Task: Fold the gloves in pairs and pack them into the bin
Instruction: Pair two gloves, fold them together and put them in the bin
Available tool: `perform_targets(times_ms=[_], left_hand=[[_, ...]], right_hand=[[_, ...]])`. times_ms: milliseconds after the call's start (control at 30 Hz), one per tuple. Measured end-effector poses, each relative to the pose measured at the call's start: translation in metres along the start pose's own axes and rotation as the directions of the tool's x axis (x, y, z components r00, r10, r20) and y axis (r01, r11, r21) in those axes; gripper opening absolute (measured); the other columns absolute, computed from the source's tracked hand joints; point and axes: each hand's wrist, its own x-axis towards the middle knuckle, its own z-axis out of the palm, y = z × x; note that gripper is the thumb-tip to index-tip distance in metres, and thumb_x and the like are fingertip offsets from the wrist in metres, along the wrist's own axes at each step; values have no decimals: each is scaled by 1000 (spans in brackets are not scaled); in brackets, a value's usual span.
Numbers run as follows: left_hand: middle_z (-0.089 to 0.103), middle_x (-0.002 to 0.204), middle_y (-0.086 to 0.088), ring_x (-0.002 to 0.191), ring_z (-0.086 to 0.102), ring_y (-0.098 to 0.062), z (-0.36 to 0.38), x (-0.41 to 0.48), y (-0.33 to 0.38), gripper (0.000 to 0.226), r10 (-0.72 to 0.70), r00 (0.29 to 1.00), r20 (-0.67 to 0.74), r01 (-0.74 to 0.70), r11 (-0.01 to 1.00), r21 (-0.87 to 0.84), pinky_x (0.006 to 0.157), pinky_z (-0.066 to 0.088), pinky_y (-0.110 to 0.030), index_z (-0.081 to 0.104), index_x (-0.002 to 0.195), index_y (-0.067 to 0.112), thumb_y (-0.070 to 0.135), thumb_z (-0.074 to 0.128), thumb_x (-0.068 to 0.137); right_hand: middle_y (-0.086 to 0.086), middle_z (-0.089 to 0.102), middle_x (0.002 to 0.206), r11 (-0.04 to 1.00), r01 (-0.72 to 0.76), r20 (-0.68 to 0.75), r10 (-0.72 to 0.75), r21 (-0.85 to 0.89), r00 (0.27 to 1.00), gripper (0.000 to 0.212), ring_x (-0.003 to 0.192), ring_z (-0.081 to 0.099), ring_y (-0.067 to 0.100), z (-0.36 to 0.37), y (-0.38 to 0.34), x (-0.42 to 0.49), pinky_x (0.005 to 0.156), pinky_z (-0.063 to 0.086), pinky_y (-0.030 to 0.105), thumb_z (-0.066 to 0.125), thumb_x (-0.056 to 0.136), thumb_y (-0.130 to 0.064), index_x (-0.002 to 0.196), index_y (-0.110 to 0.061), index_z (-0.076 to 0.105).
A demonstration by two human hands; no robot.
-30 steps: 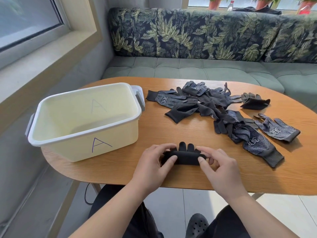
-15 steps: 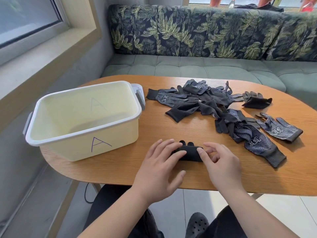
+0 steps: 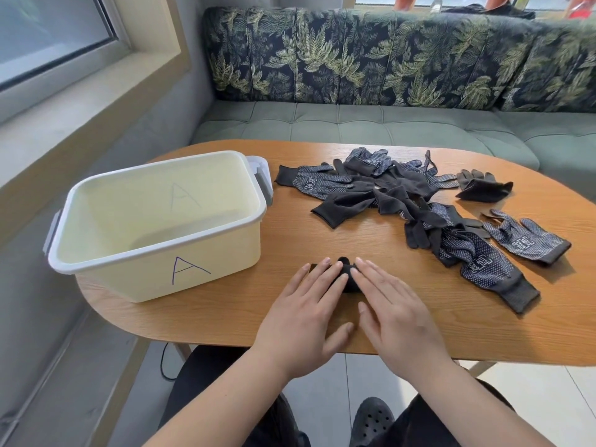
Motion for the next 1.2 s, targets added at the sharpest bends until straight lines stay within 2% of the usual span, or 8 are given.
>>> perform_targets(times_ms=[200,467,633,767,867,967,1067,1200], left_hand=[[-7,179,0,163,-16,-11,6,5,1,85,-35,993,113,37,999,-10,134,5,-39,5,171,15,64,31,107],[-22,177,0,160,-28,-11,1,9,1,87,-41,982,187,43,999,-8,134,-4,-40,-9,170,15,64,27,107],[-27,175,-1,158,-31,-12,-1,11,2,88,-50,975,215,50,999,5,133,-6,-43,-12,169,15,65,22,106],[-26,176,2,159,-31,-12,-4,9,2,89,-61,984,165,68,997,-41,134,-4,-43,-9,170,16,66,27,106],[-14,178,5,162,-22,-13,-9,5,1,83,-102,994,38,106,984,-140,134,-1,-40,5,171,20,61,37,107],[22,172,8,161,14,-15,-11,-1,1,68,-185,974,-128,144,950,-277,131,19,-38,34,164,21,50,53,104],[52,142,9,134,46,-15,-10,-6,0,47,-238,942,-234,153,931,-331,114,40,-37,58,143,21,41,60,101],[62,110,14,107,55,-13,-5,-6,2,24,-227,938,-262,151,948,-281,92,45,-37,72,118,23,38,61,103]], right_hand=[[-9,21,177,996,-56,124,65,-73,990,63,163,13,6,7,4,6,128,31,44,39,109,-43,168,-21,31],[-6,16,178,993,-59,131,72,-98,989,65,164,10,9,4,2,6,132,23,44,38,109,-40,169,-19,26],[-10,11,178,992,-104,182,115,-69,976,67,164,4,4,6,2,8,133,20,42,32,108,-45,170,-25,21],[-11,3,179,994,-89,213,100,-61,972,67,164,-3,6,2,3,8,134,15,43,29,108,-46,171,-25,16],[-12,4,179,995,-100,188,100,-11,977,65,165,-1,8,-1,2,8,134,14,43,29,109,-46,170,-26,20],[-14,17,177,985,-158,157,145,75,977,61,164,7,6,0,4,8,132,22,44,32,110,-46,168,-27,28],[-15,36,168,967,-218,110,204,136,973,54,158,24,6,-2,4,7,127,33,43,43,111,-44,161,-27,42],[-20,59,134,935,-278,-20,289,219,957,35,130,50,7,-9,1,6,104,52,39,61,105,-35,138,-29,66]])
